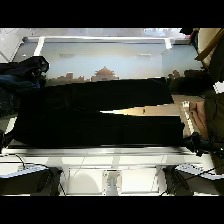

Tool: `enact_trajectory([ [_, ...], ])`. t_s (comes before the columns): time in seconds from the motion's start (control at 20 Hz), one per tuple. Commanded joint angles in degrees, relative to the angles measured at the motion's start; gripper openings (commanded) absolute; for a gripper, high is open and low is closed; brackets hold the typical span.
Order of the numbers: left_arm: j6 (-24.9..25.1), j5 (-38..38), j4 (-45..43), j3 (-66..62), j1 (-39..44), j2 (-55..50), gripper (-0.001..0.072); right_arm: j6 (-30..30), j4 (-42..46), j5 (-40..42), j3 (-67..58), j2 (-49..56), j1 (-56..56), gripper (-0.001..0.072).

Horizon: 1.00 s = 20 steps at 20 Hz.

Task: Fold the clothes and pants, and hang the long-sleeved shirts on hangers.

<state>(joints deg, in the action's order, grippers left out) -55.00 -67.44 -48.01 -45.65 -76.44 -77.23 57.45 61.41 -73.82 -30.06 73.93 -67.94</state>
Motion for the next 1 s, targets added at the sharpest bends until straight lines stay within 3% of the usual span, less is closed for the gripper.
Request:
enact_trajectory([
  [0.0, 0.61, -1.18, -1.07, -0.68, -0.02, 1.77, 0.0013, -3.19, -4.87, -7.65, -2.25, -1.05, -0.04, 0.0009],
  [0.3, -1.57, -1.01, -9.44, -4.13, 0.00, 15.52, 0.0013, -2.73, -5.57, -18.12, -11.96, -10.40, -0.04, 0.0008],
  [0.45, -4.11, 2.23, -5.90, -5.01, 0.37, 20.76, 0.0011, -1.31, -15.13, -16.41, -16.00, -15.67, 0.28, 0.0007],
  [0.6, -5.29, 3.74, -5.68, -6.40, 7.04, 21.29, 0.0010, 1.55, -19.61, -9.25, -19.30, -16.90, 6.60, 0.0006],
  [0.8, -15.47, 19.30, -12.17, -6.80, 25.14, 20.72, 0.0010, 9.16, -19.19, 8.35, -23.30, -13.07, 23.17, 0.0005],
  [0.95, -29.86, 27.54, -28.24, -12.31, 37.66, 15.80, 0.0010, 15.34, -18.84, 18.12, -30.32, -4.02, 31.41, 0.0004],
])
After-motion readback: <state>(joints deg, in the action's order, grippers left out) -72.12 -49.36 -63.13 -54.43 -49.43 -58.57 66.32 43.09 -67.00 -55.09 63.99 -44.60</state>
